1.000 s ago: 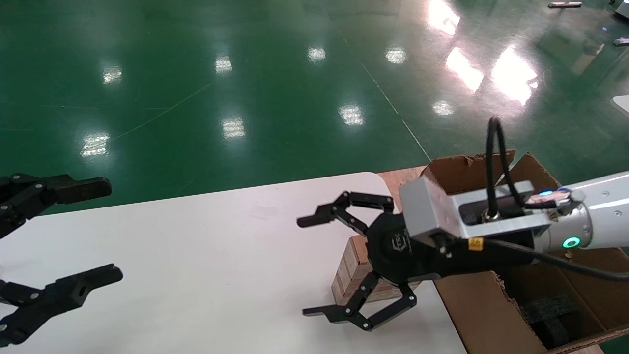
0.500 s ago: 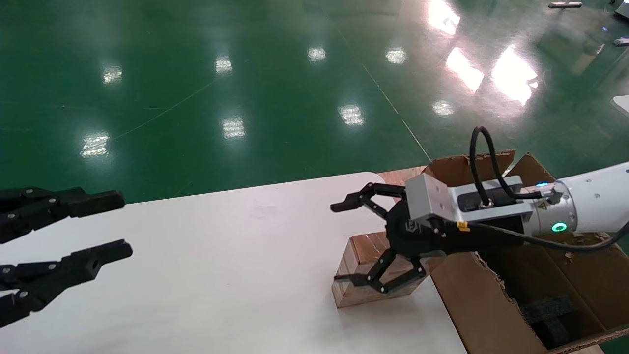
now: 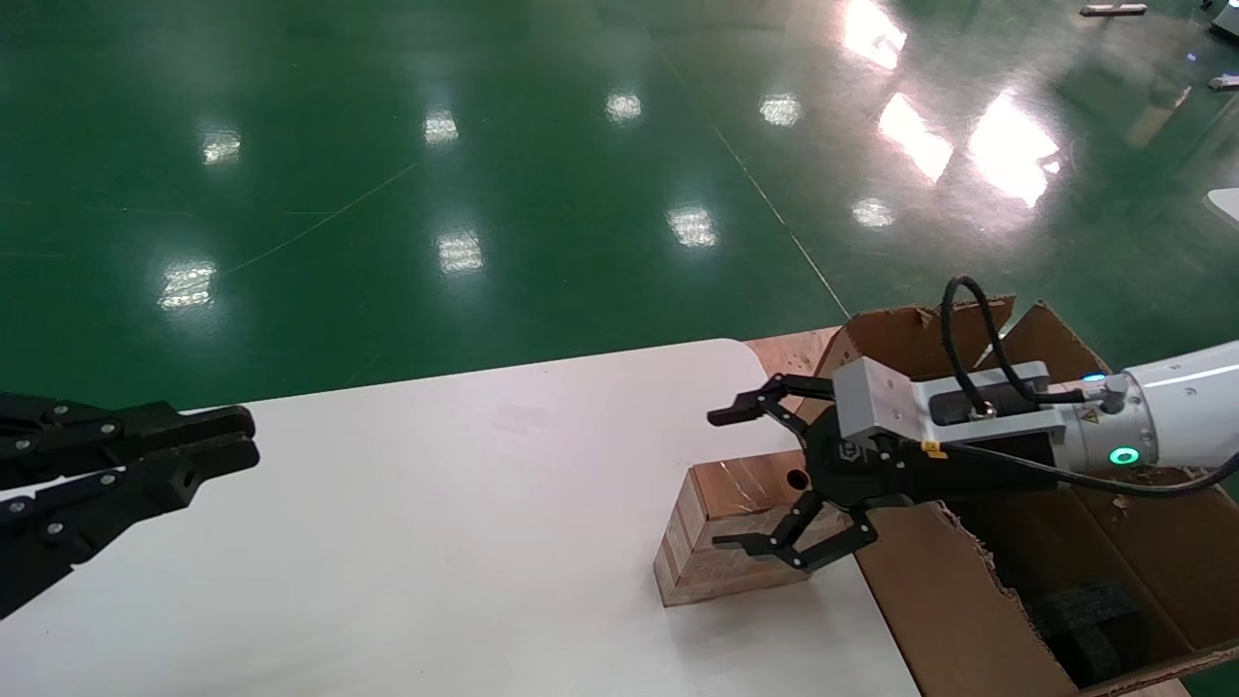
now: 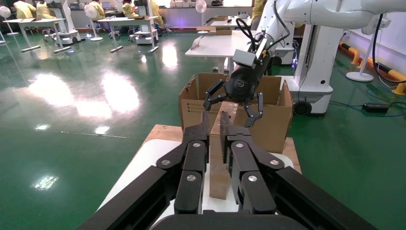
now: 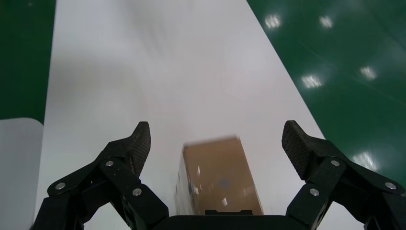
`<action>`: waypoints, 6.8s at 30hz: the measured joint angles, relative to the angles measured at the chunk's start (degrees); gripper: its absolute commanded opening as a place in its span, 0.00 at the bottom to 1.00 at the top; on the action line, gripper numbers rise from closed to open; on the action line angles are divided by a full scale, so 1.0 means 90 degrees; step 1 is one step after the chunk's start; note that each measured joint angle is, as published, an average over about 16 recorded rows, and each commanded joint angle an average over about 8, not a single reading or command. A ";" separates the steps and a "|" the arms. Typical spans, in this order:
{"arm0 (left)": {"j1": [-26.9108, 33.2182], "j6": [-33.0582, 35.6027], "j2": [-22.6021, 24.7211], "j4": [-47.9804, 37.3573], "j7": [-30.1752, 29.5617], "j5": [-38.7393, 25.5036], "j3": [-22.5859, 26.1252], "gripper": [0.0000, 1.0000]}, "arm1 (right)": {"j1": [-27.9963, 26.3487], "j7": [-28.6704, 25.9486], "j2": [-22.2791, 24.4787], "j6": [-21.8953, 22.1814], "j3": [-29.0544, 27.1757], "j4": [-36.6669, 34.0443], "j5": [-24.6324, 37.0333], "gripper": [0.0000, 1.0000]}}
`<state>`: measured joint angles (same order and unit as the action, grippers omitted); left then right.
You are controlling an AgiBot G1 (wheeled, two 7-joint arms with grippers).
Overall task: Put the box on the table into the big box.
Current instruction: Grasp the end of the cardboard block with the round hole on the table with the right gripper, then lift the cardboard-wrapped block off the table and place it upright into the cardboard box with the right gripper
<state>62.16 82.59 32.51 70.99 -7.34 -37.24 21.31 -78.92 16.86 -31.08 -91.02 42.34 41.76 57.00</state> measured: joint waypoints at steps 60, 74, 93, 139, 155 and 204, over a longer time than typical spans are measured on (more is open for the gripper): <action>-0.0001 -0.0002 -0.0001 -0.0001 0.0000 0.0001 0.0000 1.00 | -0.0950 0.1083 -0.0084 0.0006 0.2422 -0.1735 -0.0911 1.00; -0.0002 -0.0002 -0.0001 -0.0001 0.0001 0.0001 0.0000 1.00 | -0.0950 0.1080 -0.0085 0.0009 0.2412 -0.1726 -0.0902 0.00; -0.0002 -0.0002 -0.0001 -0.0001 0.0001 0.0001 0.0000 1.00 | -0.0943 0.1080 -0.0078 0.0010 0.2394 -0.1711 -0.0876 0.00; -0.0002 -0.0002 -0.0001 -0.0002 0.0001 0.0001 0.0001 1.00 | -0.2855 -0.2153 0.2692 0.0361 0.1609 -0.0253 -0.1970 0.00; -0.0001 -0.0002 -0.0001 -0.0002 0.0001 0.0002 0.0001 1.00 | -0.2471 -0.1705 0.2913 0.0304 0.1861 -0.2326 -0.1843 0.00; -0.0001 -0.0003 -0.0001 -0.0002 0.0001 0.0002 0.0002 1.00 | -0.0228 0.0542 0.0834 0.0077 0.1642 -0.7629 -0.3480 0.00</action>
<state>62.15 82.57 32.50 70.98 -7.33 -37.23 21.33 -80.97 21.73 -23.58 -90.32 57.11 -26.90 25.68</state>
